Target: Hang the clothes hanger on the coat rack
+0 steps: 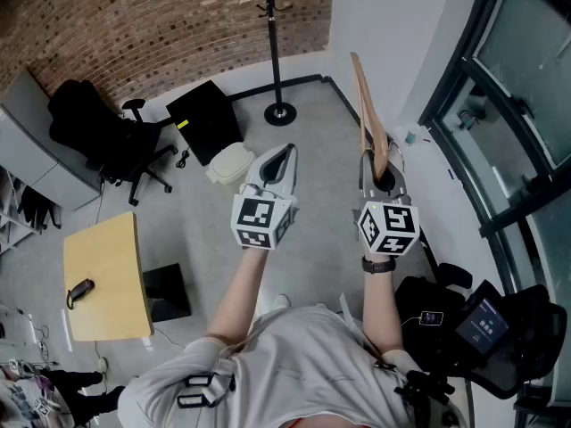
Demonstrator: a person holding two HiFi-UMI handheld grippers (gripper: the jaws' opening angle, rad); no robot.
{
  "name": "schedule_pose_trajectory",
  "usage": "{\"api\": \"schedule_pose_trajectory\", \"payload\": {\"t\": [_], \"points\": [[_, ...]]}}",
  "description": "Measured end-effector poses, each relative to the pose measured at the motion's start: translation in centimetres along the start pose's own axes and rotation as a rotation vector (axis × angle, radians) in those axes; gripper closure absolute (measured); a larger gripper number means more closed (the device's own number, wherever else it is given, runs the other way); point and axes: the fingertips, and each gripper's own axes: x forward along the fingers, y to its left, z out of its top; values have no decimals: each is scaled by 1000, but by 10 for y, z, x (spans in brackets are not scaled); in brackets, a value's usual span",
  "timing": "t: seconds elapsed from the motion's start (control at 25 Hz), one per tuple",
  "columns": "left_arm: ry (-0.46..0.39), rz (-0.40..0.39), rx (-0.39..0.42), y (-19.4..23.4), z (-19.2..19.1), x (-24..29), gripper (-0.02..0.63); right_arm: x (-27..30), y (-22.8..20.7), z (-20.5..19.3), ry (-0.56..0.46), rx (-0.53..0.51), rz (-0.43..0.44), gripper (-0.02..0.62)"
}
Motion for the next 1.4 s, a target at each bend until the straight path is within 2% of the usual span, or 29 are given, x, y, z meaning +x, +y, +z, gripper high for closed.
{"api": "schedule_pose_trajectory", "payload": {"t": [0.28, 0.52, 0.68, 0.88, 1.12, 1.24, 1.4], "points": [[50, 19, -46, 37, -17, -27, 604, 6, 36, -23, 66, 14, -6, 589], [55, 4, -60, 61, -29, -38, 604, 18, 71, -35, 78, 10, 13, 589], [63, -14, -93, 69, -42, -35, 604, 16, 78, -44, 98, 5, -13, 589], [83, -36, -119, 66, -53, -15, 603, 19, 62, -57, 136, 15, -49, 589], [94, -21, -125, 61, -65, 34, 604, 51, 27, -71, 154, 37, -17, 589], [119, -12, -83, 56, -73, 67, 604, 77, 2, -81, 192, 49, 28, 589], [126, -4, -1, 44, -70, 112, 604, 107, -32, -72, 151, 51, 86, 589]]}}
